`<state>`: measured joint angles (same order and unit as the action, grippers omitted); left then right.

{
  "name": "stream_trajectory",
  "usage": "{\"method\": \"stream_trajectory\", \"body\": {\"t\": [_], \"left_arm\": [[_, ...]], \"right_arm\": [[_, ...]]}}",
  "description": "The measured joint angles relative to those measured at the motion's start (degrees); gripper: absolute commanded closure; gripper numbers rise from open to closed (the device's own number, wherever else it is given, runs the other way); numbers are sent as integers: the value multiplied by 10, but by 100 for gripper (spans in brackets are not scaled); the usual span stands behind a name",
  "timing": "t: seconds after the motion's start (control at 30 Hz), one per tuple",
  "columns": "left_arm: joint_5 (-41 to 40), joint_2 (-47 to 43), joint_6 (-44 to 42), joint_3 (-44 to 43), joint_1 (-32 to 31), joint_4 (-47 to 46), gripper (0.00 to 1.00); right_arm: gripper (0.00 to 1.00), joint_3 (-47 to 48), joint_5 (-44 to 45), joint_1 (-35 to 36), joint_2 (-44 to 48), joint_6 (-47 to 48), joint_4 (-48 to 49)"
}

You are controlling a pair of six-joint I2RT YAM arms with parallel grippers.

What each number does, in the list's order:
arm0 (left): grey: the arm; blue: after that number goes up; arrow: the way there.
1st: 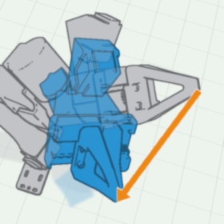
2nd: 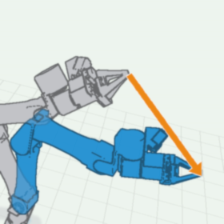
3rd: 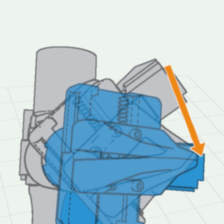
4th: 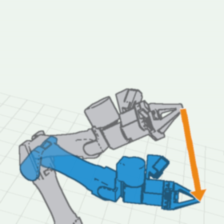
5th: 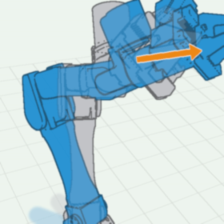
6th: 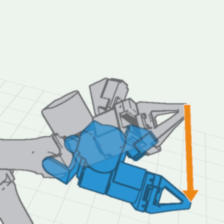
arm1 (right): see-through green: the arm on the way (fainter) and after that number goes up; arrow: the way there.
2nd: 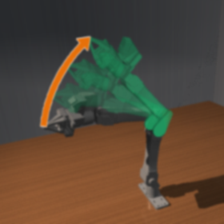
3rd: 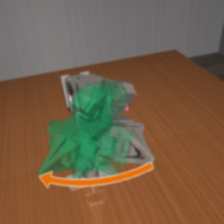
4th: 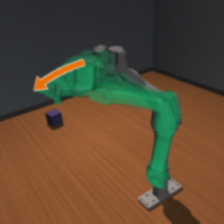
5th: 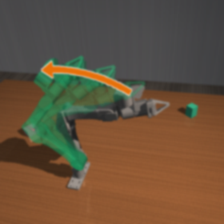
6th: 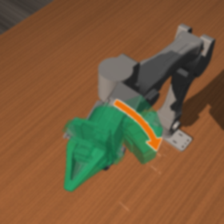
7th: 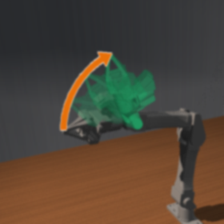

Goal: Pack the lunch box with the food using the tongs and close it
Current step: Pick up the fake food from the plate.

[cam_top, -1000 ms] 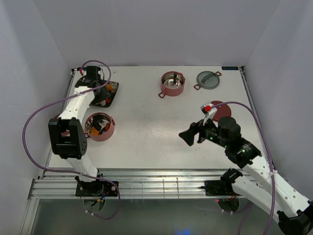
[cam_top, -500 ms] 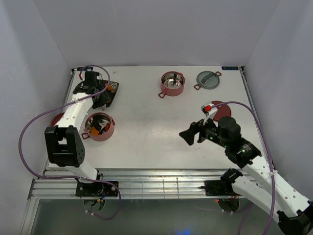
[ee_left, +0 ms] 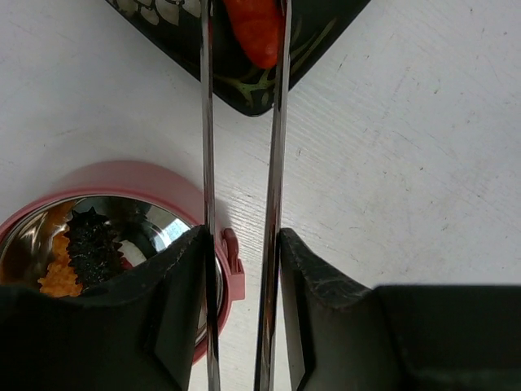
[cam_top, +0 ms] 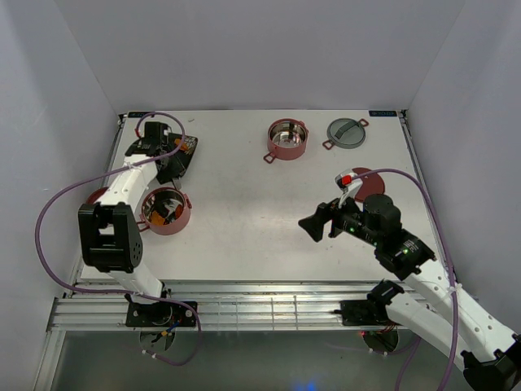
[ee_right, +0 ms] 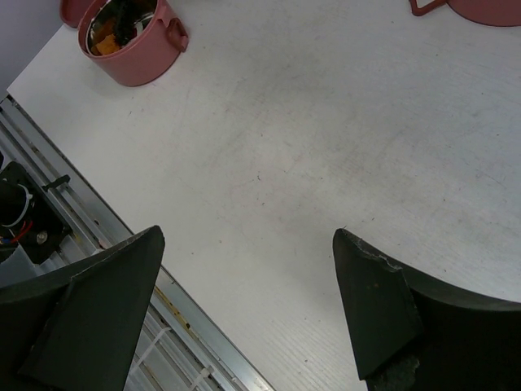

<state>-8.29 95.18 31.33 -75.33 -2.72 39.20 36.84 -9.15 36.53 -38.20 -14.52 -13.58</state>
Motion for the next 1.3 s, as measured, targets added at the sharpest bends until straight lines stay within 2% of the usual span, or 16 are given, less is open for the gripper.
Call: {"method": "stream_trajectory", "body": {"t": [0.33,0.6,0.7,0.9,1.3], "left_arm": [[18,2,-9,-12,0,-2,67],[33,0,-31,-35,0,8,90],[41,-8,-41,-42,0,11,95],[51,-31,-59,-54,0,14,100],[84,-52,-81,-63,-14,21,100]], "right_arm": [[10,0,7,0,-1,0,-1],[10,1,13,0,-12,0,-2],[10,1,15,0,-18,0,-4],[10,3,21,0,-20,0,-9],[10,24,42,0,-19,0,-35]]}}
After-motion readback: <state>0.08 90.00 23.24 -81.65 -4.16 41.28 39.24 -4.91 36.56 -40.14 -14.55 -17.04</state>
